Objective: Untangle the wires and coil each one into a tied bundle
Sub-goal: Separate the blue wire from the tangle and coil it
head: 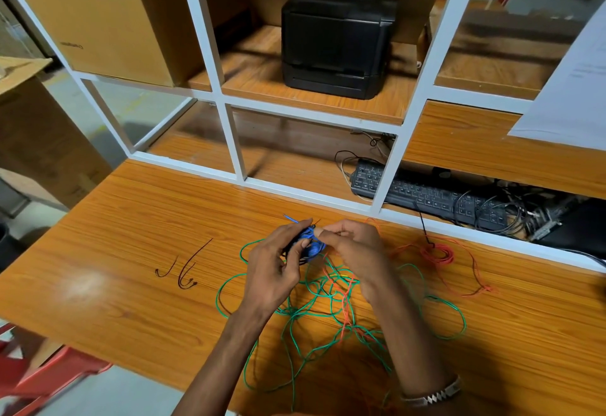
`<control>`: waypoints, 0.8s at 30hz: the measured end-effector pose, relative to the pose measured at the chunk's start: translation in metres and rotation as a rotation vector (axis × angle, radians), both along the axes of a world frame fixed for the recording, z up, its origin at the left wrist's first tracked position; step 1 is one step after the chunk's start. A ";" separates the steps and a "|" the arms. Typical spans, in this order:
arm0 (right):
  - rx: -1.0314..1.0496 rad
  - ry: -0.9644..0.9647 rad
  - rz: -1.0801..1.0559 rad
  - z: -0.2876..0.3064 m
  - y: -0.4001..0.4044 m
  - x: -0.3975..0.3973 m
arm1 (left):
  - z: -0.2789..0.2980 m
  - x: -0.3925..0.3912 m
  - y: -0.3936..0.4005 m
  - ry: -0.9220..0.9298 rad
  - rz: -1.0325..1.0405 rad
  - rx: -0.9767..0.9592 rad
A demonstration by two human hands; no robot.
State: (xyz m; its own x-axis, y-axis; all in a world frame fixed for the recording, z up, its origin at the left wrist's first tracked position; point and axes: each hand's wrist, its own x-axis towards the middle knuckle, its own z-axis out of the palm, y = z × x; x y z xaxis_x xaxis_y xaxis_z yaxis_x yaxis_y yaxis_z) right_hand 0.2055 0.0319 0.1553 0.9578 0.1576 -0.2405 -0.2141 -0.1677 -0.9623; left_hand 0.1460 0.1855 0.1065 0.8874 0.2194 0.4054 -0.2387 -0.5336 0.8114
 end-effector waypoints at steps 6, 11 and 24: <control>0.042 -0.273 0.084 0.004 -0.011 0.004 | 0.007 -0.004 -0.007 0.058 -0.063 -0.282; 0.072 -0.331 0.069 0.013 -0.018 0.010 | 0.017 -0.006 -0.011 0.126 -0.156 -0.335; 0.260 -0.326 -0.170 0.028 -0.037 0.021 | 0.013 -0.007 -0.021 0.224 -0.210 -0.233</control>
State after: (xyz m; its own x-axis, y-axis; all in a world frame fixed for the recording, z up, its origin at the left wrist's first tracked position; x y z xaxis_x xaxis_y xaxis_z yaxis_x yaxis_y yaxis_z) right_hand 0.2268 -0.0048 0.1830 0.9945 0.0072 0.1045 0.1033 0.0997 -0.9896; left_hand 0.1390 0.1643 0.1195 0.9838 0.0867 0.1567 -0.1259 -0.2874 0.9495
